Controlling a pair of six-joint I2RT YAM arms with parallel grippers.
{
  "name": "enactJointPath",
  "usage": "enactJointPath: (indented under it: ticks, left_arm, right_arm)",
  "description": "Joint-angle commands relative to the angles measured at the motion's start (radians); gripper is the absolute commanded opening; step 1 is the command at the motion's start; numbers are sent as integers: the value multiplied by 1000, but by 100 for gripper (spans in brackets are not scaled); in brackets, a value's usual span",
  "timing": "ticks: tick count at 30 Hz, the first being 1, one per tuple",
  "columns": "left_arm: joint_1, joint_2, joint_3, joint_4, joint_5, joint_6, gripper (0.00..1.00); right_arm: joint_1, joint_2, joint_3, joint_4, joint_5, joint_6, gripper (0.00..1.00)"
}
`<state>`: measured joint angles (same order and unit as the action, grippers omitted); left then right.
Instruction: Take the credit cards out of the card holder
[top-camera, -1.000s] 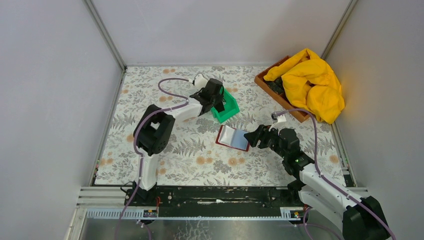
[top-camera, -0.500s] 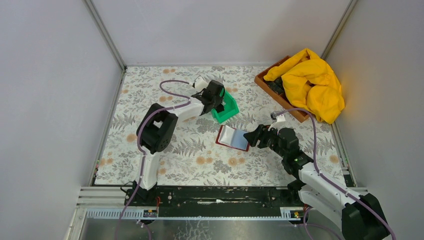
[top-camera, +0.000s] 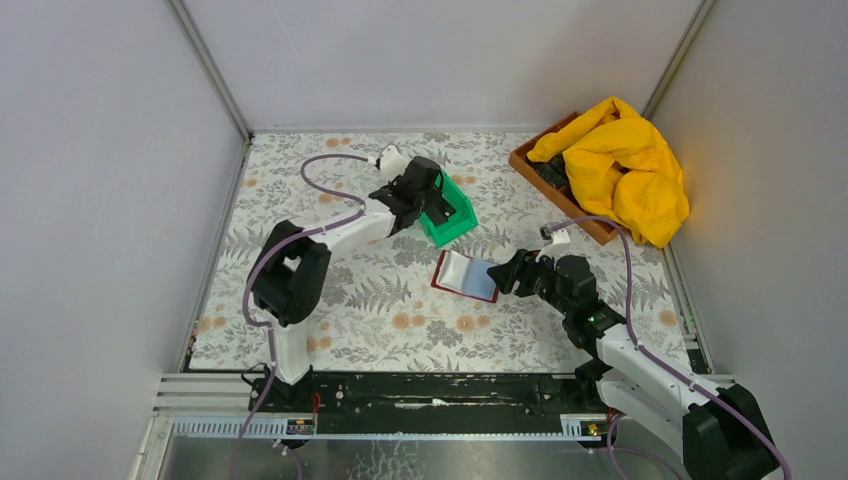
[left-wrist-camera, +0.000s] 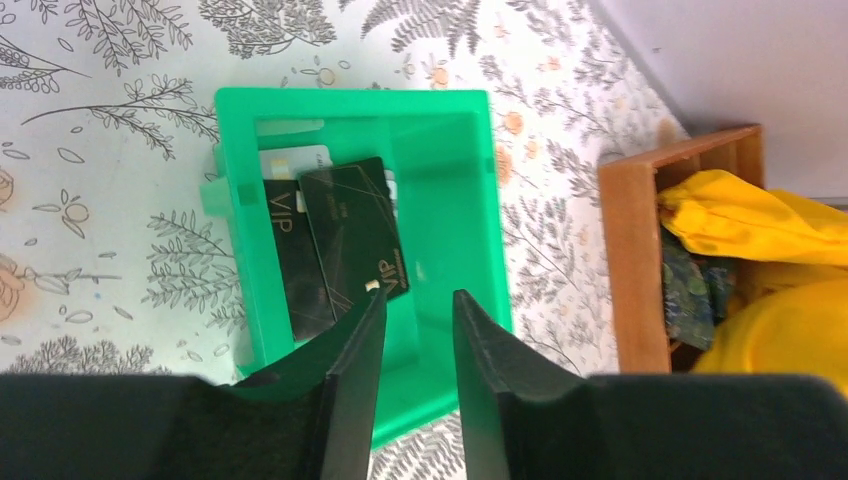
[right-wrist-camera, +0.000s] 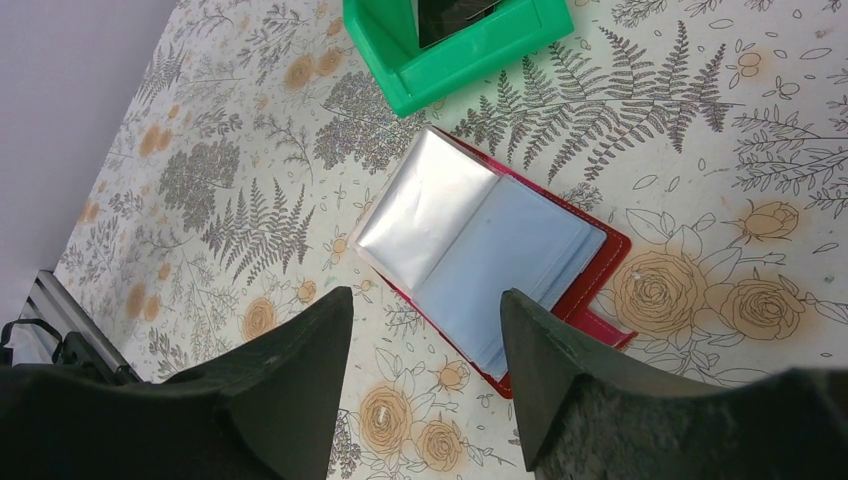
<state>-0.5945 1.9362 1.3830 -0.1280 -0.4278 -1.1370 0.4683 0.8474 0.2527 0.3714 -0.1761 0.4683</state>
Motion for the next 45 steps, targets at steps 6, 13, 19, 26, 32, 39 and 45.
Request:
enactJointPath:
  ticks: [6, 13, 19, 26, 32, 39, 45]
  left_arm:
    - [-163, -219, -249, 338, -54, 360, 42]
    - [-226, -298, -510, 579, 88, 468, 0]
    - [-228, -388, -734, 788, 191, 474, 3]
    - [-228, -547, -832, 722, 212, 545, 23]
    - [-227, -707, -943, 691, 217, 597, 59]
    - [-226, -809, -984, 610, 119, 601, 73]
    - [-226, -807, -1012, 650, 80, 578, 73]
  right_arm:
    - [-3, 51, 41, -20, 71, 5, 28]
    - [-3, 166, 92, -75, 64, 2, 0]
    - [-3, 310, 187, -15, 145, 11, 32]
    - [-27, 656, 541, -94, 331, -1, 23]
    - [-34, 1014, 854, -116, 292, -59, 7]
    - [-31, 1135, 983, -88, 147, -81, 6]
    - [7, 1079, 847, 39, 45, -49, 7]
